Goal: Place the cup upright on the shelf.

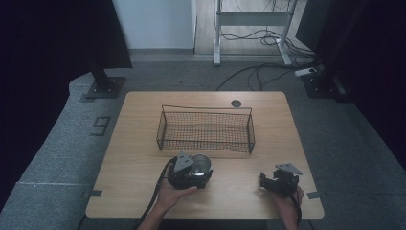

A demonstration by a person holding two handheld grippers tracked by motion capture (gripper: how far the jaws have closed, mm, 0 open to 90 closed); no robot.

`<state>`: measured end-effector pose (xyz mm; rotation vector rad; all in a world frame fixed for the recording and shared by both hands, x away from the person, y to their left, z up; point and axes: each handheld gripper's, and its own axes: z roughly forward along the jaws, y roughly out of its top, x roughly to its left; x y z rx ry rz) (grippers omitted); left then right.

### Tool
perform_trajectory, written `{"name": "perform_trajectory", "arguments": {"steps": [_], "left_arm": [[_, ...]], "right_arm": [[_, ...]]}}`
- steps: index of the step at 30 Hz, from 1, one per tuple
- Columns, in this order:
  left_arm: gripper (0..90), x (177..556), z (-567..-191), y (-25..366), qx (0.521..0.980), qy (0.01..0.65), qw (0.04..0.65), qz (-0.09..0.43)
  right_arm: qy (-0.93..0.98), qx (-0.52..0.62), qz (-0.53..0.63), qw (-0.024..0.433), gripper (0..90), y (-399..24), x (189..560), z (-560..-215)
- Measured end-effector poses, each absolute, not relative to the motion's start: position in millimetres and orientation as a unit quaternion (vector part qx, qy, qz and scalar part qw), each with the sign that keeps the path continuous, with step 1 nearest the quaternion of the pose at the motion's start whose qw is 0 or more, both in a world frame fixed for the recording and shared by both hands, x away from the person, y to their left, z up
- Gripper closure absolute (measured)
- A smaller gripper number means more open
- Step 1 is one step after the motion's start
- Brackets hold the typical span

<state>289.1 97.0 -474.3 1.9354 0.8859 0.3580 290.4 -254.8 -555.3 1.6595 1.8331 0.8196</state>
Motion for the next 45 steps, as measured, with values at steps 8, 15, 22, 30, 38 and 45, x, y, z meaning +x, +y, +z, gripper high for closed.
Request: {"name": "perform_trajectory", "arguments": {"steps": [8,15,22,30,38,45], "left_arm": [[15.0,294.0,-471.0,100.4,0.789,0.365,0.47,0.154],[15.0,300.1,-467.5,103.6,0.788,0.368,0.467,0.16],[15.0,303.5,-459.9,106.3,0.784,0.368,0.472,0.165],[15.0,306.6,-458.0,108.6,0.783,0.371,0.472,0.164],[15.0,311.1,-451.7,108.0,0.781,0.371,0.475,0.166],[15.0,317.6,-450.5,108.1,0.781,0.375,0.473,0.159]], "right_arm": [[0.678,0.614,0.303,0.265,12.6,-254.8,290.4,-555.4],[0.678,0.614,0.303,0.265,12.6,-254.8,290.4,-555.4],[0.678,0.614,0.303,0.265,12.6,-254.8,290.4,-555.3],[0.678,0.614,0.303,0.265,12.7,-254.8,290.4,-555.3],[0.678,0.614,0.303,0.265,12.7,-254.8,290.4,-555.3],[0.678,0.614,0.303,0.265,12.7,-254.8,290.4,-555.3]]}}
